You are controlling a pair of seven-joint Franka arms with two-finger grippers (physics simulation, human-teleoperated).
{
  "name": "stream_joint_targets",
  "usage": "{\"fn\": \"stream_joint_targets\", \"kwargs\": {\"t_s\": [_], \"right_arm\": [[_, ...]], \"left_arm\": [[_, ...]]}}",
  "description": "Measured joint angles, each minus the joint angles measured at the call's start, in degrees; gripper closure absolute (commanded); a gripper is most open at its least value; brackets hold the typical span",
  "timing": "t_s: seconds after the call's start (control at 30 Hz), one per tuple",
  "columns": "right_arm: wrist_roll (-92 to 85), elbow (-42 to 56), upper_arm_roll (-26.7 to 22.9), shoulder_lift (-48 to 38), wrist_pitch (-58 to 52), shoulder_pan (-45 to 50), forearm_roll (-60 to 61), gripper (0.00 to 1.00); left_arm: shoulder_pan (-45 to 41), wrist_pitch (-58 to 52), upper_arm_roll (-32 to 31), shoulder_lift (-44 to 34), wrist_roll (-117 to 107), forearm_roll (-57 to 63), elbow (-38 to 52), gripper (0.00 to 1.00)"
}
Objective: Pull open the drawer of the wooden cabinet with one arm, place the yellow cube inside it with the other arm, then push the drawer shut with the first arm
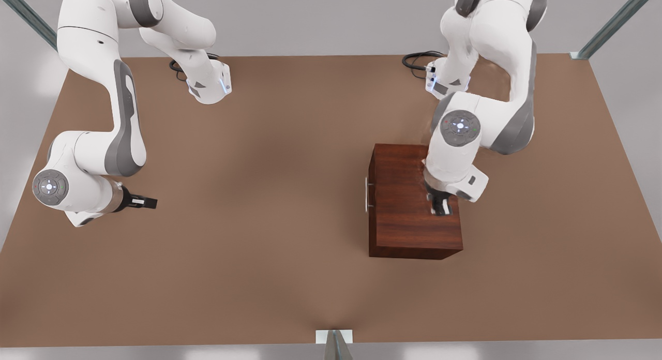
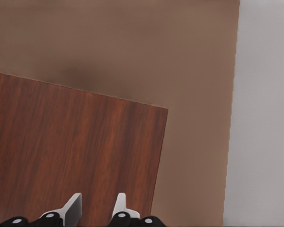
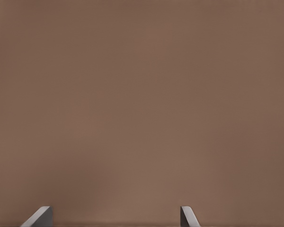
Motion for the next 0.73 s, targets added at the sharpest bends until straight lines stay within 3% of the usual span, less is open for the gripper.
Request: {"fn": "stream_joint_targets", "kwargs": {"t_s": [0.07, 0.13, 0.23, 0.73], "right_arm": [[-0.30, 0.00, 0.00, 0.00, 0.00, 0.00, 0.00, 0.00], [-0.57, 0.00, 0.00, 0.00, 0.00, 0.00, 0.00, 0.00], [-0.92, 0.00, 0.00, 0.00, 0.00, 0.00, 0.00, 0.00], [-2.01, 0.00, 0.00, 0.07, 0.00, 0.00, 0.00, 0.00]], "left_arm": [[8.70, -4.62, 0.26, -4.36, 10.77, -4.14, -1.70, 0.00], [10.60, -8.20, 0.58, -5.47, 21.84, -6.27, -1.67, 0.00], [10.39, -5.96, 0.54, -11.73, 37.52, -5.80, -13.62, 0.00], [10.41, -0.82, 0.81, -8.96, 85.87, -6.58, -9.04, 0.00]]}}
